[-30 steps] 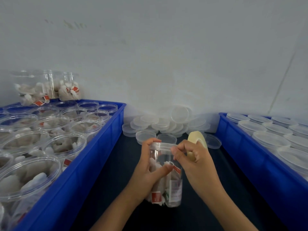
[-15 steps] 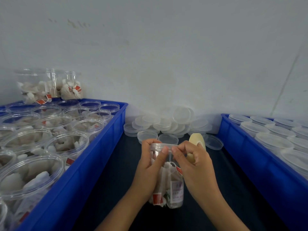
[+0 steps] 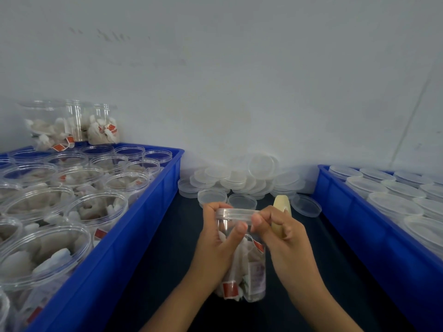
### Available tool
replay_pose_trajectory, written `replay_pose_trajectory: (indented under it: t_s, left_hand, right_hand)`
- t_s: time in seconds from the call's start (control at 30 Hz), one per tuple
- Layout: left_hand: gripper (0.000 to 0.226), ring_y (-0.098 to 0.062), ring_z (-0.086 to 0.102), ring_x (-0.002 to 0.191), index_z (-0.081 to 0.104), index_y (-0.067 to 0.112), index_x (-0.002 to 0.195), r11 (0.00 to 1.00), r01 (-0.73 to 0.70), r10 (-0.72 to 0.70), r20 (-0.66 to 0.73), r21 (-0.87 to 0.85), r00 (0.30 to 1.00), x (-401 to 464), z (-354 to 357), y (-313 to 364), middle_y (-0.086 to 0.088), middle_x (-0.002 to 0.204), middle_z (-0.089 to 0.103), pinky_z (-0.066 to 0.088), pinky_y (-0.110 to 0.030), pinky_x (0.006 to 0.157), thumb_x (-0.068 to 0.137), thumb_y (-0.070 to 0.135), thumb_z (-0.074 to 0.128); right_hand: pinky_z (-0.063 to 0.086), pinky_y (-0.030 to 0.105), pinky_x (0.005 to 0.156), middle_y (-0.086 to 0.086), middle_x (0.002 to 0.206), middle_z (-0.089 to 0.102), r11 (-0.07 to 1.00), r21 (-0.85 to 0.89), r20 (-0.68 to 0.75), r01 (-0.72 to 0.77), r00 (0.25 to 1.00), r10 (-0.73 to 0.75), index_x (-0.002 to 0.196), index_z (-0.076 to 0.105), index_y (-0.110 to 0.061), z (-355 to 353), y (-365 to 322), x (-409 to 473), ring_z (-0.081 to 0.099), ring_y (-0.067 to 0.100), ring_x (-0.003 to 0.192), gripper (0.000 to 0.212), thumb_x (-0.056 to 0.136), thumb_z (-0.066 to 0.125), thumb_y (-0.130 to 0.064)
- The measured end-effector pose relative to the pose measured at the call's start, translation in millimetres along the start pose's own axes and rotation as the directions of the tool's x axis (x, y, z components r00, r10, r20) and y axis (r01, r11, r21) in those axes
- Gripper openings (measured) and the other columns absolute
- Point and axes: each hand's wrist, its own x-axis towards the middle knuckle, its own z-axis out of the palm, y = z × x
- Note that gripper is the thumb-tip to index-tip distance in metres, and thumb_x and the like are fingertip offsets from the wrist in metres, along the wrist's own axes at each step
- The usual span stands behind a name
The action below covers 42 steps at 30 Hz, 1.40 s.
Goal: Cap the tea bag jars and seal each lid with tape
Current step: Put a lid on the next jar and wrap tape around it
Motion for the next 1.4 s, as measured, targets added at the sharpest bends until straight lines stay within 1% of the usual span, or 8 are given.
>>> replay_pose_trajectory:
  t_s: [0.07, 0.17, 0.3, 0.4, 0.5, 0.7, 0.9, 1.4]
  left_hand:
    - [0.086, -0.01, 0.069, 0.072, 0.041, 0.021, 0.109, 1.0, 0.01, -0.01, -0.002, 0.022, 1.0, 0.7, -2.1, 0.6, 0.015, 0.09, 0.067, 0.055, -0.022, 0.063, 0.056, 0.086, 0.061]
    - [0.079, -0.009, 0.069, 0.073, 0.042, 0.022, 0.108, 0.999, 0.028, -0.028, 0.0, 0.034, 1.0, 1.2, -2.9, 0.7, 0.017, 0.089, 0.067, 0.054, -0.022, 0.064, 0.059, 0.078, 0.067]
    - [0.057, -0.004, 0.068, 0.07, 0.041, 0.02, 0.109, 0.999, 0.033, -0.033, 0.027, 0.023, 0.999, 0.2, -1.3, 1.9, 0.019, 0.088, 0.067, 0.053, -0.017, 0.062, 0.076, 0.055, 0.071]
    - [0.041, -0.011, 0.068, 0.07, 0.043, 0.022, 0.108, 0.999, 0.046, -0.046, 0.013, 0.012, 0.999, 0.6, -0.3, 1.8, 0.01, 0.088, 0.067, 0.055, -0.022, 0.063, 0.083, 0.048, 0.061]
    - [0.048, -0.021, 0.069, 0.075, 0.044, 0.024, 0.108, 0.999, 0.051, -0.051, -0.002, 0.003, 0.999, 0.5, 0.3, 2.4, 0.002, 0.09, 0.066, 0.058, -0.028, 0.066, 0.078, 0.059, 0.058]
    - [0.049, -0.018, 0.07, 0.076, 0.043, 0.023, 0.108, 0.998, 0.058, -0.058, 0.011, 0.009, 0.998, 0.0, -0.9, 0.8, 0.003, 0.092, 0.067, 0.057, -0.027, 0.066, 0.075, 0.054, 0.062]
    - [0.052, -0.016, 0.071, 0.077, 0.042, 0.023, 0.11, 0.998, 0.058, -0.058, 0.026, 0.001, 0.998, -0.7, -1.3, 2.4, 0.001, 0.093, 0.067, 0.056, -0.025, 0.066, 0.076, 0.056, 0.062]
    - [0.04, -0.028, 0.071, 0.078, 0.045, 0.02, 0.108, 0.983, 0.11, -0.111, 0.004, -0.148, 0.994, -0.8, -1.0, 4.0, 0.001, 0.092, 0.067, 0.058, -0.031, 0.063, 0.08, 0.046, 0.057]
  right_hand:
    - [0.049, 0.013, 0.058, -0.005, 0.064, 0.065, 0.995, 0.099, 0.014, -0.003, 1.0, 0.002, 0.071, 0.065, -0.015, -2.3, -1.9, 0.0, 0.061, 0.0, 0.059, 0.024, 0.083, 0.055, -0.033]
    - [0.049, 0.017, 0.051, -0.001, 0.065, 0.066, 0.997, 0.071, -0.015, -0.01, 1.0, 0.011, 0.074, 0.065, -0.009, -0.5, -0.9, 2.2, 0.059, 0.005, 0.054, 0.026, 0.084, 0.056, -0.032]
    - [0.058, 0.037, 0.071, 0.006, 0.077, 0.068, 0.998, -0.063, -0.084, -0.025, 0.996, 0.019, 0.073, 0.065, -0.016, 3.0, 3.3, 4.7, 0.066, 0.023, 0.075, 0.024, 0.085, 0.057, -0.035]
    - [0.059, 0.031, 0.07, 0.01, 0.09, 0.065, 0.994, -0.105, -0.088, -0.042, 0.996, 0.033, 0.075, 0.066, -0.02, 2.7, 4.3, 4.9, 0.067, 0.02, 0.079, 0.023, 0.08, 0.057, -0.041]
    - [0.056, 0.023, 0.065, 0.011, 0.094, 0.063, 0.988, -0.151, -0.075, -0.037, 0.997, 0.026, 0.076, 0.066, -0.019, 1.7, 4.1, 7.1, 0.066, 0.019, 0.079, 0.017, 0.085, 0.06, -0.033]
    - [0.053, 0.02, 0.059, 0.001, 0.071, 0.066, 0.999, -0.037, 0.011, -0.014, 1.0, 0.015, 0.072, 0.063, -0.014, -4.6, -1.2, 5.9, 0.063, 0.012, 0.063, 0.027, 0.082, 0.055, -0.037]
    - [0.057, 0.035, 0.067, 0.003, 0.078, 0.065, 0.994, -0.108, -0.01, -0.022, 1.0, 0.021, 0.07, 0.063, -0.018, -4.5, -0.1, 6.6, 0.064, 0.022, 0.073, 0.024, 0.085, 0.057, -0.036]
    - [0.053, 0.021, 0.062, 0.001, 0.087, 0.062, 0.963, -0.269, -0.067, -0.026, 0.998, 0.008, 0.069, 0.059, -0.031, 0.1, 5.6, 9.0, 0.063, 0.012, 0.073, 0.018, 0.086, 0.057, -0.038]
